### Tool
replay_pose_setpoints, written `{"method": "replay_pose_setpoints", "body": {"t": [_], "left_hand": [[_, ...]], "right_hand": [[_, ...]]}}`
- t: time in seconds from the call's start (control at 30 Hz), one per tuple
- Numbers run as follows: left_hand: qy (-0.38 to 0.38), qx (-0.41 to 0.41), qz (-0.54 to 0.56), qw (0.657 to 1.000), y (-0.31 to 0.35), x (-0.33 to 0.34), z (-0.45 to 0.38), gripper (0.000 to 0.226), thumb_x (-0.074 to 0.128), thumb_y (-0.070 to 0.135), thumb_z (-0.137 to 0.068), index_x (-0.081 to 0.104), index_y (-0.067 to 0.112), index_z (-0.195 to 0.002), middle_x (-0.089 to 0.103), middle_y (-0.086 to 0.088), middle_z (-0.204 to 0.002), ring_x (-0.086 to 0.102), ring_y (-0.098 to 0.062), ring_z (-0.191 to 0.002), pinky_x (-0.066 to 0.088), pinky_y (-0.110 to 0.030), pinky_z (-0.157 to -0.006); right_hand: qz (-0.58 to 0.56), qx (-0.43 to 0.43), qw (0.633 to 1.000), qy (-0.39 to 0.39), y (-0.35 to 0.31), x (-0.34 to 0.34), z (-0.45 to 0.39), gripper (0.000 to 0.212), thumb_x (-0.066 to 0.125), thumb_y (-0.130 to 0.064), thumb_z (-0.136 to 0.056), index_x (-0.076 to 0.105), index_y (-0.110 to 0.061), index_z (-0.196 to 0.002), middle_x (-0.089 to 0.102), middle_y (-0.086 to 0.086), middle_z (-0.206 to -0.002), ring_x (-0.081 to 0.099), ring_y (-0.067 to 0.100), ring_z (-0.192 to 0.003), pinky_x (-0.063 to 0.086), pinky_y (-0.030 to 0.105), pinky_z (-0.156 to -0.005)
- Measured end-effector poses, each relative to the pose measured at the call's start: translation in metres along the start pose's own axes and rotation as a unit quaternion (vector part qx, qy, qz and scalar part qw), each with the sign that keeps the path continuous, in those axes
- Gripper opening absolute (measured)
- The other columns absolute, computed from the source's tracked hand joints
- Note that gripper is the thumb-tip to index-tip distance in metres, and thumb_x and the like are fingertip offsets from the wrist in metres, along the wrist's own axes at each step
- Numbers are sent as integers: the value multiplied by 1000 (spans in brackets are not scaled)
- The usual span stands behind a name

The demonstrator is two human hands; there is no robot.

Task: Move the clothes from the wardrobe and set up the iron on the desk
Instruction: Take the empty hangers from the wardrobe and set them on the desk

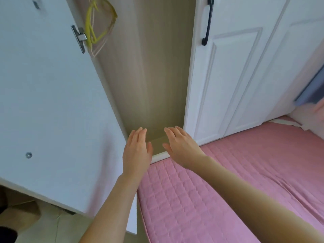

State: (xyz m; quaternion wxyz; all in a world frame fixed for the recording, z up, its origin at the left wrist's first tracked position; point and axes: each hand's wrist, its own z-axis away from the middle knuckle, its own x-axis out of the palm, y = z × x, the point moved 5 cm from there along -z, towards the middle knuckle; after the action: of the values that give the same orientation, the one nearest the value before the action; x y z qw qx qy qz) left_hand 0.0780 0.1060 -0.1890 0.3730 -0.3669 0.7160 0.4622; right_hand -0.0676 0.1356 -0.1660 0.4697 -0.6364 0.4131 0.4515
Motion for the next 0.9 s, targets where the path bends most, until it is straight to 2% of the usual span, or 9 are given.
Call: {"method": "replay_pose_setpoints", "body": {"t": [0.2, 0.43, 0.6, 0.73, 0.83, 0.9], "left_hand": [[79, -38, -26, 996, 3, -48, -68, 44, 52, 15, -92, 45, 8, -135, 46, -9, -141, 38, -28, -133, 42, -41, -101], [124, -42, -64, 989, -1, -95, -130, 44, 51, 11, -90, 46, 6, -132, 49, -10, -134, 41, -27, -129, 47, -38, -96], [165, -45, -64, 983, 2, -123, -172, 42, 52, 8, -88, 47, 4, -129, 50, -11, -132, 41, -27, -127, 49, -39, -89], [186, -23, -62, 980, 21, -134, -203, 41, 53, 6, -86, 49, 4, -127, 50, -11, -131, 45, -27, -123, 49, -36, -82], [213, -2, -61, 975, 32, -148, -229, 46, 53, 2, -85, 46, 2, -130, 43, -15, -141, 39, -29, -133, 49, -38, -91], [224, -3, -67, 972, 34, -160, -250, 47, 51, 0, -87, 42, -1, -133, 34, -18, -148, 25, -29, -142, 40, -36, -103]], "right_hand": [[10, -68, 997, 40, -2, -44, -76, 51, 43, -32, -98, 35, -5, -141, 45, 13, -140, 35, 30, -134, 27, 38, -112], [31, -100, 991, 80, -7, -87, -147, 46, 41, -27, -98, 36, -8, -140, 47, 9, -138, 43, 28, -126, 35, 34, -105], [7, -119, 988, 98, -18, -111, -194, 50, 42, -29, -98, 33, -8, -143, 42, 9, -144, 38, 28, -132, 34, 36, -107], [-27, -102, 991, 87, -19, -123, -220, 52, 43, -30, -98, 32, -6, -143, 44, 12, -142, 38, 30, -131, 38, 39, -104], [-21, -96, 992, 74, -17, -131, -237, 52, 43, -30, -98, 32, -6, -143, 44, 13, -141, 38, 30, -131, 38, 38, -103], [-23, -91, 992, 80, -18, -142, -249, 52, 43, -29, -99, 31, -5, -144, 44, 14, -141, 38, 30, -131, 38, 38, -103]]}}
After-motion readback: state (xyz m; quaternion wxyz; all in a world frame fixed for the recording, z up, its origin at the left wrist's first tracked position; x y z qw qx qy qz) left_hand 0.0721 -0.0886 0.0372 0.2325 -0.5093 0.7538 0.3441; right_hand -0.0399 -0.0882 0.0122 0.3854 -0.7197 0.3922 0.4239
